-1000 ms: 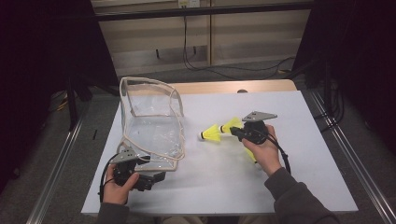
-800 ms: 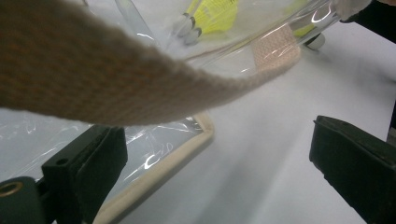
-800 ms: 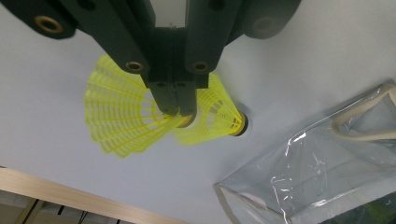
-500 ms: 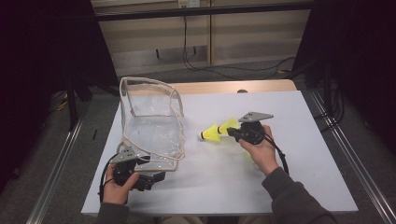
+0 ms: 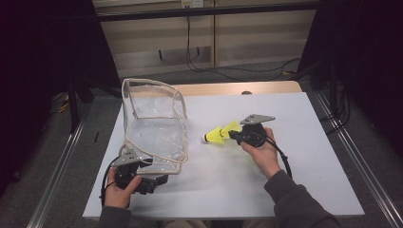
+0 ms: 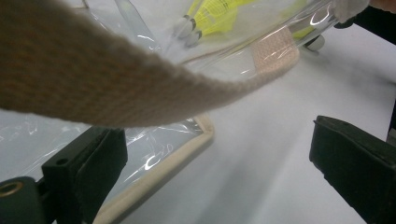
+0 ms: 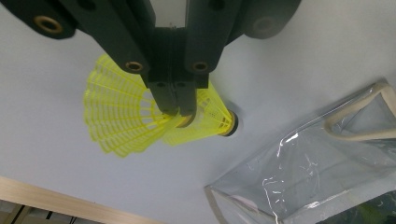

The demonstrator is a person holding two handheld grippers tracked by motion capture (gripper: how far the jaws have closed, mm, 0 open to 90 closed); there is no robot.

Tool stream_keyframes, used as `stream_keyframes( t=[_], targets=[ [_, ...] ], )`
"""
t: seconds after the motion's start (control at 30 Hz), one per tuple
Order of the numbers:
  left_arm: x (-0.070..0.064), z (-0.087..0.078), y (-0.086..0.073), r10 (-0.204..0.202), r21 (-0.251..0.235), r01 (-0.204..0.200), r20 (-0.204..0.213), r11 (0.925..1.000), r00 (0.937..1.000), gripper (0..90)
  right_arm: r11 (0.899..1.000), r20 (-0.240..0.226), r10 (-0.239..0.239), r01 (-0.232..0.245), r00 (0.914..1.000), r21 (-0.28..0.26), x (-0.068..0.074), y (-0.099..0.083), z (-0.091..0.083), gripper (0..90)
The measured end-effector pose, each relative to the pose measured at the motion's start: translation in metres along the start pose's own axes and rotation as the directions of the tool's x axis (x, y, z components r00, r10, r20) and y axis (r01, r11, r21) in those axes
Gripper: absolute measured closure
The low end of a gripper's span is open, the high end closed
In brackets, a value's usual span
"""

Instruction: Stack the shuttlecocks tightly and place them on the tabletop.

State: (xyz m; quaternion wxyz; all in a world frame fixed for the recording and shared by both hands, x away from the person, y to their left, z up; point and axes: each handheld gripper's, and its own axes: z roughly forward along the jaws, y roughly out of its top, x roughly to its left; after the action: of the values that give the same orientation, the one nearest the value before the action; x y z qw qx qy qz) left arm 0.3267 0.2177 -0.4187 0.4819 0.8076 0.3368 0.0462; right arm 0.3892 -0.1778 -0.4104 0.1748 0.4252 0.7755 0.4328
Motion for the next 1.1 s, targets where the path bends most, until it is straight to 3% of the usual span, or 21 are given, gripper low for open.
stream_keyframes(
  t=[0.57,0.83,1.1],
  targets=[
    [-0.001,-0.001,0.001,-0.002,-0.007,0.002,0.003,1.0,1.0,4.2,1.0,-0.012,0.018,-0.017,0.9998,0.004,0.005,-0.001,0.01,90.0],
    [-0.001,-0.001,0.001,-0.001,-0.005,0.001,0.004,1.0,1.0,4.2,0.999,0.003,0.029,-0.029,0.9996,0.04,0.003,-0.004,0.012,88.5],
    [-0.001,0.001,0.001,0.001,-0.002,0.0,0.004,1.0,1.0,4.2,0.996,0.033,0.019,-0.022,0.9993,0.083,0.0,-0.005,0.014,81.2]
  ],
)
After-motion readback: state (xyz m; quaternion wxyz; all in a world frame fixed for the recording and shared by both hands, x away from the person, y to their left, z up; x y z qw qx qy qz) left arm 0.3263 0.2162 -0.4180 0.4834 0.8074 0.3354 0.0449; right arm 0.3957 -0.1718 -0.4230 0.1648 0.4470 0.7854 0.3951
